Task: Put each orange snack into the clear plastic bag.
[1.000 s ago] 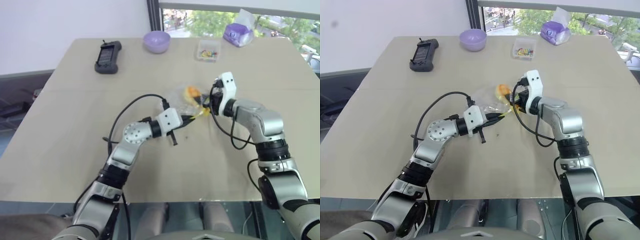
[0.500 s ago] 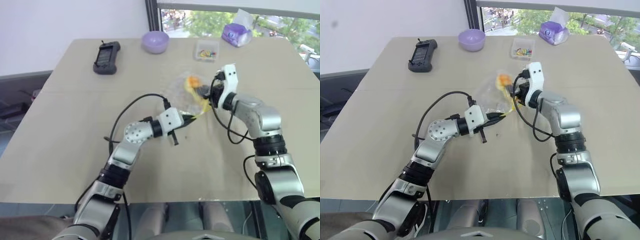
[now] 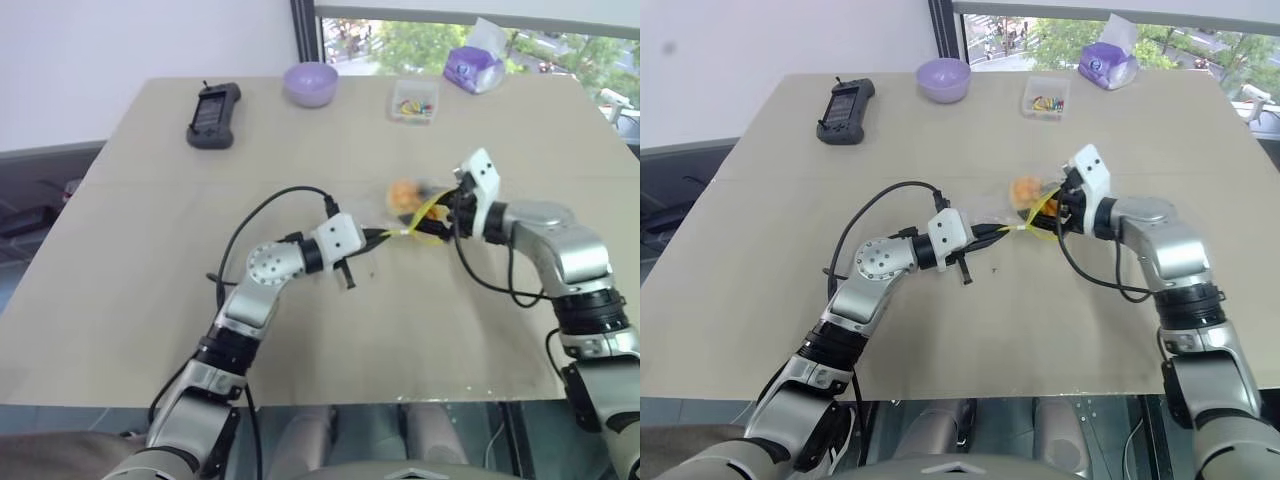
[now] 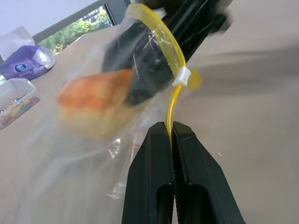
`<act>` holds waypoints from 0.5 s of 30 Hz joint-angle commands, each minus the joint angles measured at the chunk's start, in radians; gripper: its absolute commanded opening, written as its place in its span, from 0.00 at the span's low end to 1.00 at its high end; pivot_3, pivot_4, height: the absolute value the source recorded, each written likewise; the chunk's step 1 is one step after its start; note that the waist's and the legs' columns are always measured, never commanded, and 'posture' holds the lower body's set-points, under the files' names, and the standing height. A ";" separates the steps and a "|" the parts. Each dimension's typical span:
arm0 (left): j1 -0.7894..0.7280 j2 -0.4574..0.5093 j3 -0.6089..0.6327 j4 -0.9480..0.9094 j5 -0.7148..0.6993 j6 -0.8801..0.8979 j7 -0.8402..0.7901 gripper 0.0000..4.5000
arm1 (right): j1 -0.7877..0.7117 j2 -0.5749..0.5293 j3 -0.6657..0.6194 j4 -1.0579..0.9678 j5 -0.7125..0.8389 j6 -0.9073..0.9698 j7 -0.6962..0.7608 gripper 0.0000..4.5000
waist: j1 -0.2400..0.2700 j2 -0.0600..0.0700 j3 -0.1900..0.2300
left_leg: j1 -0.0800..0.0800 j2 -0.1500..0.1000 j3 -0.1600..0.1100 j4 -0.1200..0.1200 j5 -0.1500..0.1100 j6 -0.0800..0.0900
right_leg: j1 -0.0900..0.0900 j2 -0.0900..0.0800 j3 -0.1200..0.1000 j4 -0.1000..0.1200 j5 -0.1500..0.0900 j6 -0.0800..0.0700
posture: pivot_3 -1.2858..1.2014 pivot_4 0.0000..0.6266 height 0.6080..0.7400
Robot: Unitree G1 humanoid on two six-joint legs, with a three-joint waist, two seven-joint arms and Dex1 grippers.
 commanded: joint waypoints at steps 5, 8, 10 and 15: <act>-0.023 -0.002 0.016 -0.004 -0.011 -0.020 0.013 0.00 | 0.064 -0.077 -0.042 -0.111 0.070 0.012 0.095 0.84 | 0.011 0.000 0.000 | -0.001 0.000 0.000 0.000 0.000 0.000 | 0.000 -0.001 0.000 0.000 0.000 0.000 | 0.52 0.24 1.00; -0.021 0.002 0.020 -0.006 -0.014 -0.018 0.012 0.00 | 0.123 -0.196 -0.060 -0.117 0.049 -0.064 0.183 0.84 | 0.021 0.000 0.000 | -0.001 0.000 0.000 0.001 0.000 0.000 | 0.000 -0.001 -0.001 -0.001 0.000 0.000 | 0.52 0.24 1.00; -0.016 0.005 0.020 -0.009 -0.014 -0.018 0.009 0.00 | 0.181 -0.302 -0.052 -0.125 0.014 -0.157 0.280 0.84 | 0.032 0.000 0.000 | -0.001 -0.001 0.000 0.001 0.000 0.000 | 0.000 -0.001 -0.001 -0.001 0.000 0.000 | 0.52 0.24 1.00; -0.015 0.007 0.016 -0.011 -0.017 -0.015 0.004 0.00 | 0.243 -0.471 -0.051 -0.111 -0.075 -0.315 0.365 0.84 | 0.028 0.000 0.000 | -0.001 -0.001 0.000 0.001 0.000 0.000 | 0.002 -0.001 -0.001 -0.001 0.000 0.000 | 0.52 0.24 1.00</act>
